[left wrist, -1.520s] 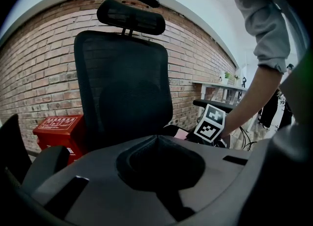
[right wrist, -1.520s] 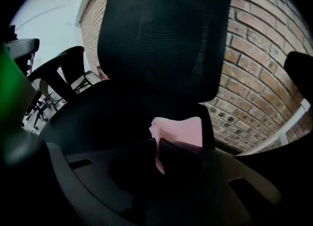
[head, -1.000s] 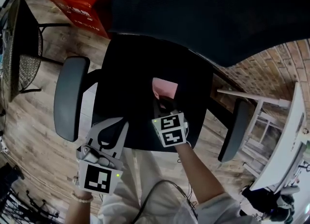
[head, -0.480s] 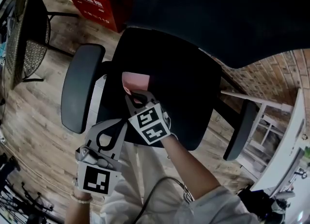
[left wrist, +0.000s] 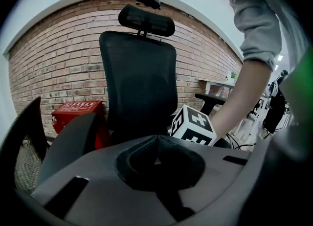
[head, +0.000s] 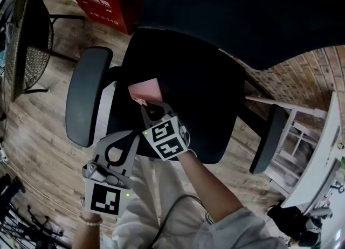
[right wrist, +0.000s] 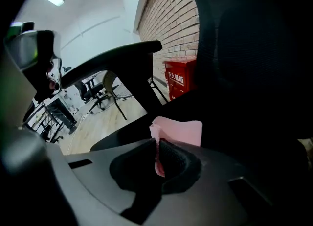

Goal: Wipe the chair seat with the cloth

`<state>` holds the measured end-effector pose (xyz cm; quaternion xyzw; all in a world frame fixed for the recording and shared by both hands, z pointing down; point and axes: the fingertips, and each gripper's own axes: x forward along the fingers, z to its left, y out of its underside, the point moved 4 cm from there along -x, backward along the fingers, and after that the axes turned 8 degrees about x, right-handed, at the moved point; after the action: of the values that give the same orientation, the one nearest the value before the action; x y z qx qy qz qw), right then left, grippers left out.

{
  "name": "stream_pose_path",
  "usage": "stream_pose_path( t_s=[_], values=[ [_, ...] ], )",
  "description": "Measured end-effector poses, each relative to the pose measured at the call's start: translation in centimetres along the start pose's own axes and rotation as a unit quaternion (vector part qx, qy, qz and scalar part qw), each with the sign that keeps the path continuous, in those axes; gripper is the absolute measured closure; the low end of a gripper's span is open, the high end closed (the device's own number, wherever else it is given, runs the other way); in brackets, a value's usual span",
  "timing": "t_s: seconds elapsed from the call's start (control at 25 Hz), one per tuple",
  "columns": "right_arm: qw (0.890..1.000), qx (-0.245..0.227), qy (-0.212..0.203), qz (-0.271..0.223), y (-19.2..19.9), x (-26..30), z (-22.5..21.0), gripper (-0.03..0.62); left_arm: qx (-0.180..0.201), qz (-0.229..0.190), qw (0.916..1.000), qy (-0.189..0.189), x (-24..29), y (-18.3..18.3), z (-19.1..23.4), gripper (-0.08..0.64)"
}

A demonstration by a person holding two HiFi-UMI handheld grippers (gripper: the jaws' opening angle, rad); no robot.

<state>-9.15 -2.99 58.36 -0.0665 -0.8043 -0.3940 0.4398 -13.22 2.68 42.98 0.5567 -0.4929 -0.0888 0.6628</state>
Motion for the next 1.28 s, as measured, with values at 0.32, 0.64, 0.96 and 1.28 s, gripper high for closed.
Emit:
stream_pose_path(
  t_s=[0.32, 0.64, 0.96, 1.28],
  values=[
    [0.995, 0.064, 0.077, 0.003, 4.8, -4.3, -4.8, 0.543, 0.017, -0.009, 0.9995, 0.023, 1.8, -1.8, -1.8, 0.541],
    [0.979, 0.121, 0.166, 0.011, 10.4, -10.5, -9.7, 0.543, 0.039, -0.019, 0.9977, 0.052, 3.7, -4.1, -3.9, 0.541],
    [0.952, 0.168, 0.255, 0.021, 15.8, -17.3, -13.8, 0.543, 0.065, -0.029, 0.9944, 0.078, 4.9, -6.3, -5.7, 0.541],
    [0.924, 0.222, 0.311, 0.024, 19.5, -21.5, -15.5, 0.543, 0.076, -0.032, 0.993, 0.085, 5.0, -6.9, -6.2, 0.541]
  ],
)
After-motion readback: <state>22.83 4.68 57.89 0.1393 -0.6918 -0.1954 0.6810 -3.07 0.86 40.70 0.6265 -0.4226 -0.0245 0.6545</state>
